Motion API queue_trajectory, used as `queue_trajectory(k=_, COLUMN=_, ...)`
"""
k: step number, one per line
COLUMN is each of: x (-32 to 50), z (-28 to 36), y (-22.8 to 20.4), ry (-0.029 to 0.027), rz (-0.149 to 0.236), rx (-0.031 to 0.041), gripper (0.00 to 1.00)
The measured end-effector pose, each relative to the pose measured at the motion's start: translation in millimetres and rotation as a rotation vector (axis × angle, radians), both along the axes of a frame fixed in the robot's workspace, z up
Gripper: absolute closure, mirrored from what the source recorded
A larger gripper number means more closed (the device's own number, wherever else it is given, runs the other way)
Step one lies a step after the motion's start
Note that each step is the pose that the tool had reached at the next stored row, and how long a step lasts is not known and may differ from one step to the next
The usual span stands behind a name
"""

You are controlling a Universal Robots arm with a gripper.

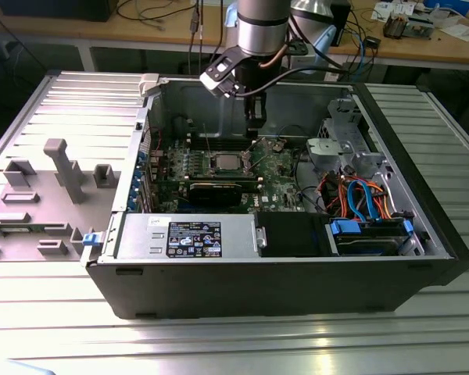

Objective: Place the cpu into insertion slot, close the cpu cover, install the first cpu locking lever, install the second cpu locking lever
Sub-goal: 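Close the cpu cover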

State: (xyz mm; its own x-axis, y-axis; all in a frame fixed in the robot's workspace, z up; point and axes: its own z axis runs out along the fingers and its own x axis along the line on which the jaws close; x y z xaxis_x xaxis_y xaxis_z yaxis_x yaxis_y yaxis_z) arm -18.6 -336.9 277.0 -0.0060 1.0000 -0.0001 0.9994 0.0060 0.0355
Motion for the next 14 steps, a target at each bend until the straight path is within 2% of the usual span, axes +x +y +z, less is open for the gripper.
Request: queue_trajectory(k=14, x=9.2, z=0.0, y=0.0, ry=0.0001, rz=0.0, rx=0.0, gripper=0.89)
